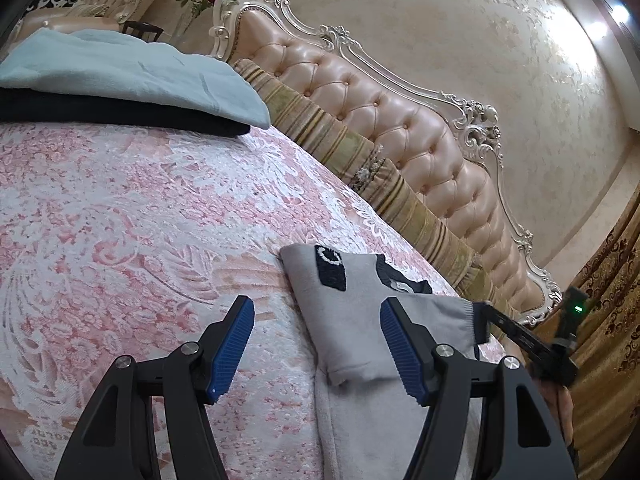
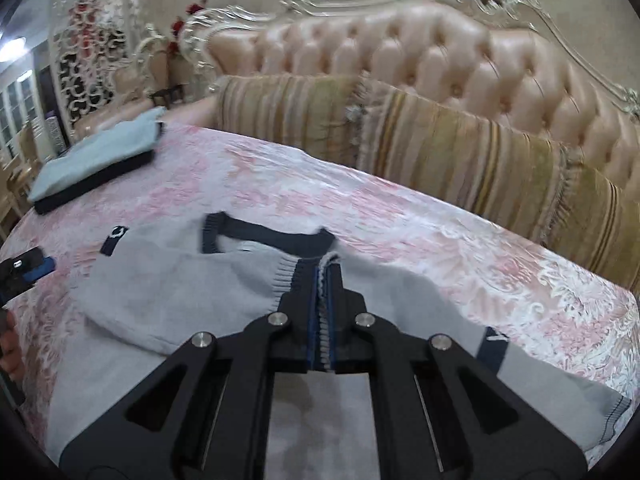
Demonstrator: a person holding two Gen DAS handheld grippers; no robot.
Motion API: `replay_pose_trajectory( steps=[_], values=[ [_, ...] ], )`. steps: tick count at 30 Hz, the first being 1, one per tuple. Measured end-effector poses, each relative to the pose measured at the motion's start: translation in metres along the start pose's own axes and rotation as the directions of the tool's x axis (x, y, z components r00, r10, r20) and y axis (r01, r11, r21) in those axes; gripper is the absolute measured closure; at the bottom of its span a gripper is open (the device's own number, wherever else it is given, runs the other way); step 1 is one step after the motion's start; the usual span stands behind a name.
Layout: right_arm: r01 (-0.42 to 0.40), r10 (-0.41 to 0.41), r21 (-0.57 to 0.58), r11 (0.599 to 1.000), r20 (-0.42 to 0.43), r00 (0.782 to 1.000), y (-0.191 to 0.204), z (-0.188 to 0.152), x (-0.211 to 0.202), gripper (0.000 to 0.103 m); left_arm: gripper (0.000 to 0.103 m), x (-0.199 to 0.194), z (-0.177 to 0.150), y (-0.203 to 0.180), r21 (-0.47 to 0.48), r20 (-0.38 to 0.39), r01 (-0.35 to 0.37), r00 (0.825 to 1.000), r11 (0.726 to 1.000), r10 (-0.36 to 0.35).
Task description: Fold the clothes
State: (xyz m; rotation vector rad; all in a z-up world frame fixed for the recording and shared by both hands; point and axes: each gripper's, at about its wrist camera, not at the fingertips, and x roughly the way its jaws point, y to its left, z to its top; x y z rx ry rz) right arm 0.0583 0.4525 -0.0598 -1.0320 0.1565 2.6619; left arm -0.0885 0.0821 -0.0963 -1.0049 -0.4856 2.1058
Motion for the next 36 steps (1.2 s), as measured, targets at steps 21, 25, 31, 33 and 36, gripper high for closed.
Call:
replay_pose_trajectory(
  steps=[21, 25, 31, 33, 36],
  values=[
    [0.021, -0.012, 0.071, 0.997, -0.129, 0.992, -0.031, -0.032, 0.051, 0.09, 0.046, 0.024, -0.016, -0.045, 0.201, -0.091, -0.03, 0.995, 0.979, 0.049],
    [0.05, -0.038, 0.112, 0.992, -0.112, 0.993, -0.045, -0.025, 0.029, 0.048, 0.047, 0.034, -0.014, -0.06, 0.248, -0.115, -0.071, 0.988, 0.966, 0.102],
    [0.115, -0.109, 0.129, 0.985, -0.053, 0.993, -0.059, -0.017, -0.009, 0.045, 0.087, 0.059, -0.013, -0.072, 0.277, -0.143, -0.107, 0.978, 0.955, 0.151],
    [0.024, -0.02, 0.074, 0.997, -0.064, 0.998, -0.038, -0.017, -0.002, 0.047, 0.091, 0.067, -0.014, -0.076, 0.283, -0.147, -0.11, 0.977, 0.953, 0.156],
    [-0.037, 0.039, 0.021, 0.999, -0.106, 0.994, -0.009, -0.024, 0.015, 0.047, 0.091, 0.079, -0.015, -0.079, 0.287, -0.158, -0.11, 0.974, 0.952, 0.161]
  ],
)
